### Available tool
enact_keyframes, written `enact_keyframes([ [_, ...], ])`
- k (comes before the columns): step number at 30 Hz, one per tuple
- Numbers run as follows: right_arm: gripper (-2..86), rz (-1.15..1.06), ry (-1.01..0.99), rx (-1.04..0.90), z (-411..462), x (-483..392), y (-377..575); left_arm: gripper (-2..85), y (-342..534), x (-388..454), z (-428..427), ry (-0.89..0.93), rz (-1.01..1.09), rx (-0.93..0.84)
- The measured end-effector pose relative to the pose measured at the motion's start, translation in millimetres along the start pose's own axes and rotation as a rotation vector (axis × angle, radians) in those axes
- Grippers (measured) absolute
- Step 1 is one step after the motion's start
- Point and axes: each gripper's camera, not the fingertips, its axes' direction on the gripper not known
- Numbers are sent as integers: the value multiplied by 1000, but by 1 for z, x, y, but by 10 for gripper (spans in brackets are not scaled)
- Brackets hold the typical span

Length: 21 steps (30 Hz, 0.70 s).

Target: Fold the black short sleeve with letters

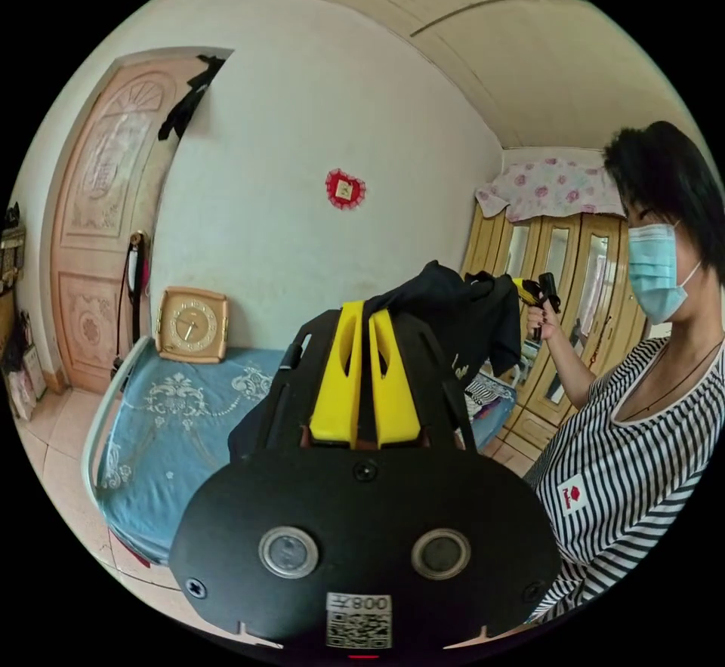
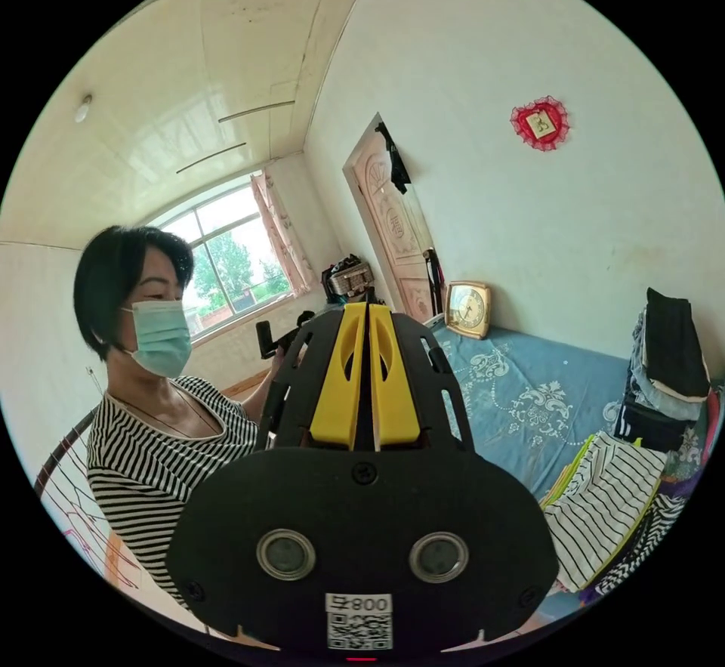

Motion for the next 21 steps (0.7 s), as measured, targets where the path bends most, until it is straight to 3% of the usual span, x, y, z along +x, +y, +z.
enact_keyframes([
  [9,2,-15,75,-30,77,23,49,5,-63,-36,18,-122,100,-16],
  [21,2,289,193,-219,273,253,123,8,-81,-214,210,-195,-72,-353],
])
